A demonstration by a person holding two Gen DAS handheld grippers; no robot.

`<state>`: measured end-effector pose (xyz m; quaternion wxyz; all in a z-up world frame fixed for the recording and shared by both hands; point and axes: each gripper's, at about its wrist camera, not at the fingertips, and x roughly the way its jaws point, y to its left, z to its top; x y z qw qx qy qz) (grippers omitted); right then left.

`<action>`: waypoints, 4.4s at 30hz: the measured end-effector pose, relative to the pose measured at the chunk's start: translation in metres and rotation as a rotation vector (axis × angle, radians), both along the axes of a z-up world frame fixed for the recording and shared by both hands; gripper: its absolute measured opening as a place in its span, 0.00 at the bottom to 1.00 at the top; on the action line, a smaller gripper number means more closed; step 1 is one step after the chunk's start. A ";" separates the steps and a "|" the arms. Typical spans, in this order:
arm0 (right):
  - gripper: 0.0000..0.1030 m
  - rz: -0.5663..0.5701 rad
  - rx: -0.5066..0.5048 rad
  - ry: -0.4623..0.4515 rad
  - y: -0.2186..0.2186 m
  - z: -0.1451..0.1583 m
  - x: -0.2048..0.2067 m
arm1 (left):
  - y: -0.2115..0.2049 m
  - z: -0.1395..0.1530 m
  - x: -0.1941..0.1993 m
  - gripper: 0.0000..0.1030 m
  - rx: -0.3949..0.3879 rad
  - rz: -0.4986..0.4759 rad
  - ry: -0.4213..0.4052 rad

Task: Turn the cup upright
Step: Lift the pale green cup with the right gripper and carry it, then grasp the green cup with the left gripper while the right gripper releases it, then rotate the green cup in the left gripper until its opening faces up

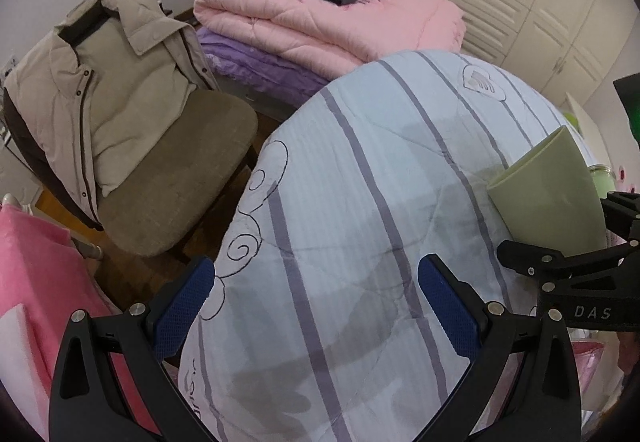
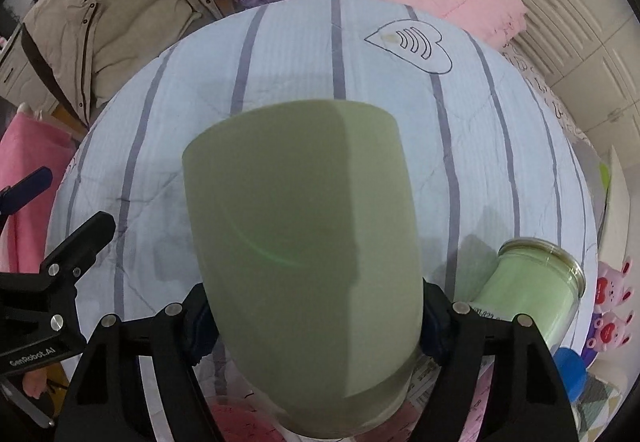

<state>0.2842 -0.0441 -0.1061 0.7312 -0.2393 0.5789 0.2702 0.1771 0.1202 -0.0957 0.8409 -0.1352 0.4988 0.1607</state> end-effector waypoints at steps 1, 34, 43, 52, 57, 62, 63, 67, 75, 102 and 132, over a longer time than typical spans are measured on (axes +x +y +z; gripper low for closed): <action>0.76 -0.009 0.008 0.004 0.000 -0.001 0.000 | 0.000 0.000 -0.001 1.00 0.000 -0.001 0.000; 0.76 -0.432 0.259 -0.090 -0.074 0.074 -0.117 | -0.053 0.078 -0.086 1.00 0.105 -0.251 -0.167; 0.76 -0.720 0.378 -0.075 -0.115 0.034 -0.170 | -0.081 0.069 -0.107 1.00 0.155 -0.409 -0.164; 0.76 -0.866 0.409 0.015 -0.120 -0.013 -0.198 | -0.092 0.047 -0.112 1.00 0.186 -0.488 -0.126; 0.77 -0.918 0.386 0.047 -0.119 -0.028 -0.193 | -0.095 0.034 -0.110 1.00 0.182 -0.504 -0.090; 0.79 -0.905 0.395 0.057 -0.120 -0.023 -0.187 | -0.088 0.031 -0.109 1.00 0.180 -0.480 -0.071; 0.79 -0.899 0.389 0.054 -0.117 -0.021 -0.187 | -0.087 0.032 -0.109 1.00 0.176 -0.478 -0.074; 0.79 -0.895 0.375 0.049 -0.115 -0.018 -0.189 | -0.084 0.036 -0.112 1.00 0.173 -0.474 -0.091; 0.79 -0.868 0.366 0.036 -0.111 -0.014 -0.191 | -0.090 0.040 -0.116 1.00 0.170 -0.475 -0.088; 0.79 -0.942 0.441 -0.103 -0.174 0.024 -0.212 | -0.167 0.053 -0.133 1.00 0.122 -0.564 -0.086; 0.79 -0.991 0.512 0.001 -0.251 -0.020 -0.204 | -0.244 0.035 -0.118 1.00 0.032 -0.530 0.058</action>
